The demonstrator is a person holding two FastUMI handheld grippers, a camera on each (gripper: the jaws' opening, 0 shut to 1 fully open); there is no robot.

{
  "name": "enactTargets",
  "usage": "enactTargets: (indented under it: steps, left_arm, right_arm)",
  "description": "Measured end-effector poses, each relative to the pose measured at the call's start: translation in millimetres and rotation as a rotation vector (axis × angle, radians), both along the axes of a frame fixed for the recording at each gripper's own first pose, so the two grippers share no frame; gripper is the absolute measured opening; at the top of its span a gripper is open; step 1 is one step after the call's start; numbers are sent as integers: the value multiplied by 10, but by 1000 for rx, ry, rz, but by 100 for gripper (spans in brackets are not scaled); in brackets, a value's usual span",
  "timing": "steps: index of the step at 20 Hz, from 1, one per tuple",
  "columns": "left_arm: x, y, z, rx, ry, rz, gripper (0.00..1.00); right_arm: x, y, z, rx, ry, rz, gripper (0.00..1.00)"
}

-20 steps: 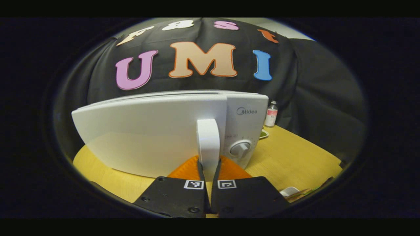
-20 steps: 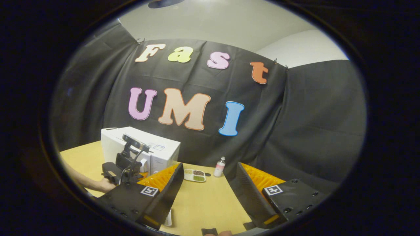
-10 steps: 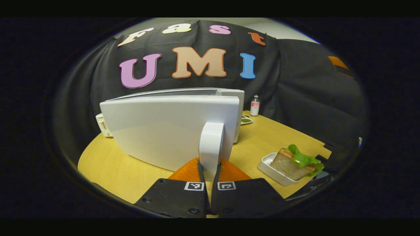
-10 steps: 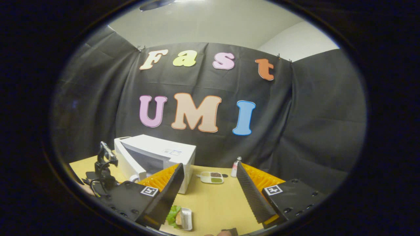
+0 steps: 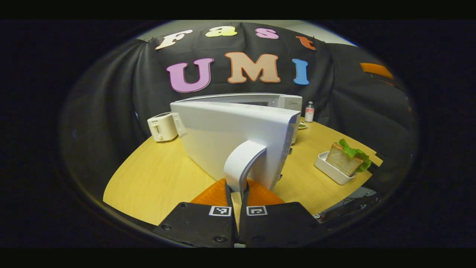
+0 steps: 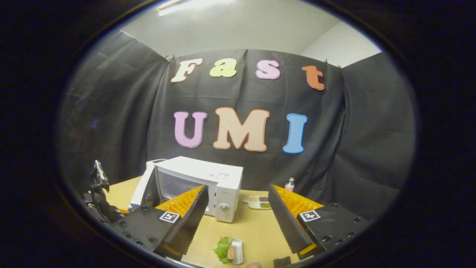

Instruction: Open the microwave oven with the left hand, put the food in, and close the microwave oven.

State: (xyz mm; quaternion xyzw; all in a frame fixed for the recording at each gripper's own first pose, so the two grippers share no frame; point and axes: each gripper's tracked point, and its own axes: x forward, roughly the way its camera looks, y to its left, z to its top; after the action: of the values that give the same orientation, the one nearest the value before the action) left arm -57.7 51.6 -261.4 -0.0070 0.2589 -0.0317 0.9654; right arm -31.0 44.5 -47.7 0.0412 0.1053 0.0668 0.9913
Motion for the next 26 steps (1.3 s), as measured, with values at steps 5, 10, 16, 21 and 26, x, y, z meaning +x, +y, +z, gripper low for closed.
enactTargets:
  steps: [5, 10, 16, 21, 26]
  left_arm:
    - [-255, 674, -39, 49, 3, 103, 0]
    - [-348, 908, -46, 4, -10, 106, 2]
    - [-368, 1043, -66, -4, -22, 68, 2]
    - [-362, 1032, -68, -3, -20, 66, 8]
    - [-323, 1001, -62, -2, -17, 79, 87]
  right_arm:
    - [-75, 410, -29, -20, -23, 53, 100]
    - [-118, 640, -159, -1, -22, 77, 97]
    - [-166, 692, -283, -33, -21, 91, 97]
    - [-218, 681, -347, -42, -11, 92, 97]
    - [-198, 583, -361, -58, -9, 77, 97]
